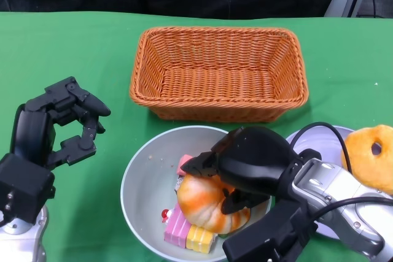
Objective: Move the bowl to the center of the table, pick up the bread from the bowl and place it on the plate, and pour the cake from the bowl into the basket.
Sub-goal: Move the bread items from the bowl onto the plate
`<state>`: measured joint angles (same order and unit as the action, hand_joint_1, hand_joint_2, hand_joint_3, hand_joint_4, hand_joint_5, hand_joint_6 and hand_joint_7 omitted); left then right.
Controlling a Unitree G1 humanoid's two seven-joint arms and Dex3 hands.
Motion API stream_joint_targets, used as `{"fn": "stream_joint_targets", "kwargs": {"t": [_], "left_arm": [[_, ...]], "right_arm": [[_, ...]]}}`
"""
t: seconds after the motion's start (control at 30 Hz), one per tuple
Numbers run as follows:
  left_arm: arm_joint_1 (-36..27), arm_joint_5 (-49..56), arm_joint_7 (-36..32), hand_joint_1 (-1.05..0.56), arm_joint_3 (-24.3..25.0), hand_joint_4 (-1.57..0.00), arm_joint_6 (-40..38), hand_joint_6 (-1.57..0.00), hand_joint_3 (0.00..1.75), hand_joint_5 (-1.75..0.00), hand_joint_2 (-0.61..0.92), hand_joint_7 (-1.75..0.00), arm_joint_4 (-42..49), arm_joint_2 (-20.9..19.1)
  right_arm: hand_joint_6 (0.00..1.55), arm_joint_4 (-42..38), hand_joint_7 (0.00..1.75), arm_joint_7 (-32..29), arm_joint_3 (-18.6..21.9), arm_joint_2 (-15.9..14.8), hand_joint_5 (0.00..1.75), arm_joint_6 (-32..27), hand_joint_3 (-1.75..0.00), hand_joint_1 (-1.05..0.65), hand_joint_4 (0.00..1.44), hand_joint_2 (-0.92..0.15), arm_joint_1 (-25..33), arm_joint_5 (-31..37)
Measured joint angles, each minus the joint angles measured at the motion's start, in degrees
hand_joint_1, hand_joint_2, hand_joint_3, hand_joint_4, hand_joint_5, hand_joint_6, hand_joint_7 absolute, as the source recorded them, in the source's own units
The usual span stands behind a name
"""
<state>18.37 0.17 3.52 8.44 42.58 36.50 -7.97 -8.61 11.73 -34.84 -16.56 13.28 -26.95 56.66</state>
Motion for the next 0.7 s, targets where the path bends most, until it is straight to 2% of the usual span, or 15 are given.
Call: {"fn": "stream_joint_targets", "kwargs": {"t": [0.33,0.4,0.47,0.6,0.63,0.67,0.7], "left_arm": [[0.0,0.0,0.0,-0.01,0.0,-0.8,0.0,-0.83,1.08,-1.5,0.57,-1.33,0.0,0.0],[0.0,0.0,0.0,-0.01,0.0,-0.8,0.0,-0.83,1.08,-1.5,0.57,-1.34,0.0,0.1],[-0.1,0.0,0.0,-0.01,-0.1,-0.8,0.0,-0.82,1.08,-1.5,0.57,-1.34,-0.3,0.2],[-0.2,0.0,0.0,-0.01,-0.1,-0.8,0.0,-0.82,1.07,-1.51,0.58,-1.35,-0.7,0.2],[-0.2,0.0,0.0,0.0,-0.1,-0.8,0.0,-0.82,1.07,-1.51,0.58,-1.35,-0.8,0.3],[-0.2,0.0,0.0,0.0,-0.1,-0.8,0.0,-0.82,1.07,-1.51,0.58,-1.34,-0.8,0.3],[-0.2,-0.1,0.0,0.0,-0.1,-0.8,0.0,-0.82,1.07,-1.51,0.58,-1.34,-0.8,0.3]], "right_arm": [[0.52,-1.7,0.0,0.1,-1.1,0.2,0.01,-0.1,-0.01,-0.67,0.57,-0.88,-0.7,-0.4],[0.57,-3.1,0.02,-0.6,-1.4,0.5,0.06,0.7,0.0,-0.58,0.68,-0.86,-1.4,-1.2],[0.63,-6.6,0.03,-4.4,-1.4,0.9,0.09,3.5,0.0,-0.52,0.82,-0.84,-1.9,-3.0],[0.65,-10.4,0.02,-8.7,-1.4,1.0,0.09,6.5,0.0,-0.5,0.86,-0.84,-2.3,-4.5],[0.72,-11.4,0.04,-9.7,-1.4,1.1,0.17,7.4,0.0,-0.43,0.98,-0.83,-2.5,-5.1],[0.78,-12.9,0.03,-11.3,-1.2,1.4,0.32,8.9,0.0,-0.38,0.99,-0.84,-2.7,-6.0],[0.84,-14.5,0.02,-13.0,-1.1,1.6,0.59,10.4,0.0,-0.33,0.91,-0.86,-2.8,-6.9]]}}
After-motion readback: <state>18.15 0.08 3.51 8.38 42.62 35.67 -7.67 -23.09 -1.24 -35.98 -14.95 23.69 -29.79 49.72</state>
